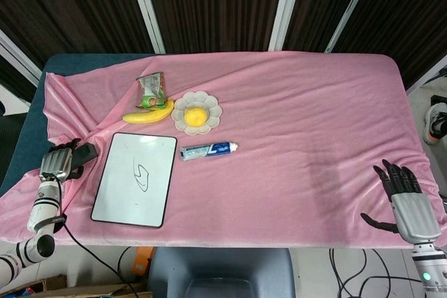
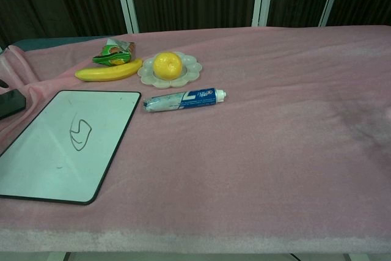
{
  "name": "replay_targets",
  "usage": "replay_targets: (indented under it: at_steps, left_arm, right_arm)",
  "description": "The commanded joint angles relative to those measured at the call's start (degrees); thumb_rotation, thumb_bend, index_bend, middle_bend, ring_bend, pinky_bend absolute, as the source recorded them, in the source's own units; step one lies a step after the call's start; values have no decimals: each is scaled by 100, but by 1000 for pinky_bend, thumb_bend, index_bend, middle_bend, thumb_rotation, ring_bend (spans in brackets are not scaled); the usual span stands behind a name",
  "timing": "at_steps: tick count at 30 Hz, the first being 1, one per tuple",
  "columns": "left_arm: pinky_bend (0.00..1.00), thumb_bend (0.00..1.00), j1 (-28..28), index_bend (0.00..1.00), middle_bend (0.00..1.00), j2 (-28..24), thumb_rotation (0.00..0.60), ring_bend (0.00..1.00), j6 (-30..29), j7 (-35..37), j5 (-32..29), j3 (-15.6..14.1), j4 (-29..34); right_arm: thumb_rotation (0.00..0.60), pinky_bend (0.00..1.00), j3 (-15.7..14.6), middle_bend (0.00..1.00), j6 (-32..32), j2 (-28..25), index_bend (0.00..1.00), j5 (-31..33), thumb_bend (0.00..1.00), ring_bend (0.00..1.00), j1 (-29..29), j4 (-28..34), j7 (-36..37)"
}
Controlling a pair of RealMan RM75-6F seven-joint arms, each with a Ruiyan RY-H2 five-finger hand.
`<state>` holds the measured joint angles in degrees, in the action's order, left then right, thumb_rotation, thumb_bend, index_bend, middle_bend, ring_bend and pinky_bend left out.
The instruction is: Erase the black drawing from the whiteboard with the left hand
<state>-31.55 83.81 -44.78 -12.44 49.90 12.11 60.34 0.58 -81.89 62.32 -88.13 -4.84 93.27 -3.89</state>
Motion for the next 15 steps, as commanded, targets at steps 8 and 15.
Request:
replay_targets:
  at_steps: [8, 15]
  left_arm:
    - [179, 399, -43, 179, 236, 18, 600, 188, 55, 3, -91, -11, -50]
    - [261, 425, -59, 411, 453, 34, 600, 382, -21, -15, -88, -9, -99]
  right_arm:
    - [600, 0, -5, 0, 12, 26, 0, -38, 305, 0, -17, 25, -29]
    - [600, 0, -24, 0, 53, 42, 0, -56, 305, 0, -36, 51, -91]
